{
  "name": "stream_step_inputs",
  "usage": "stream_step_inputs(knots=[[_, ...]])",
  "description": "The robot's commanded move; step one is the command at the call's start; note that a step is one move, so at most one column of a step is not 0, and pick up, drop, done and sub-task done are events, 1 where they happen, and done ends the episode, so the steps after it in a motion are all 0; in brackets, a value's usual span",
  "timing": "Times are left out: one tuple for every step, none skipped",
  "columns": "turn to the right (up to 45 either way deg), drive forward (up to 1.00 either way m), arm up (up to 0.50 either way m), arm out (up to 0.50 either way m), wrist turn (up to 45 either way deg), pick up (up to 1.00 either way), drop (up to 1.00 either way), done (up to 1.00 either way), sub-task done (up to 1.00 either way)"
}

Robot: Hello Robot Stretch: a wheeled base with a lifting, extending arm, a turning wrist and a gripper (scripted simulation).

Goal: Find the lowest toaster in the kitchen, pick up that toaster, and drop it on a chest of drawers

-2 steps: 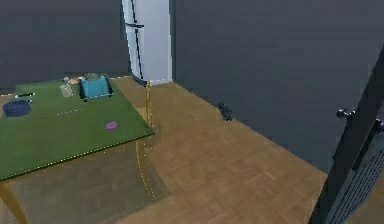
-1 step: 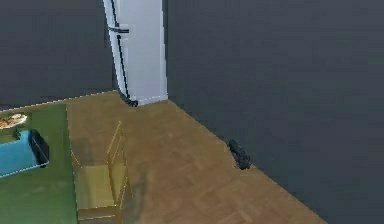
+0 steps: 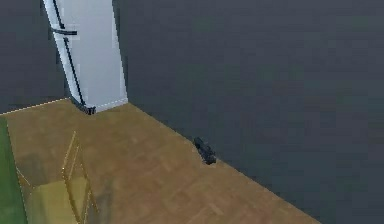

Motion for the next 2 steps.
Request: stream_step_inputs(knots=[[0.0, 0.15, 0.0, 0.0, 0.0, 0.0, 0.0, 0.0, 0.0], [-15.0, 0.0, 0.0, 0.0, 0.0, 0.0, 0.0, 0.0, 0.0]])
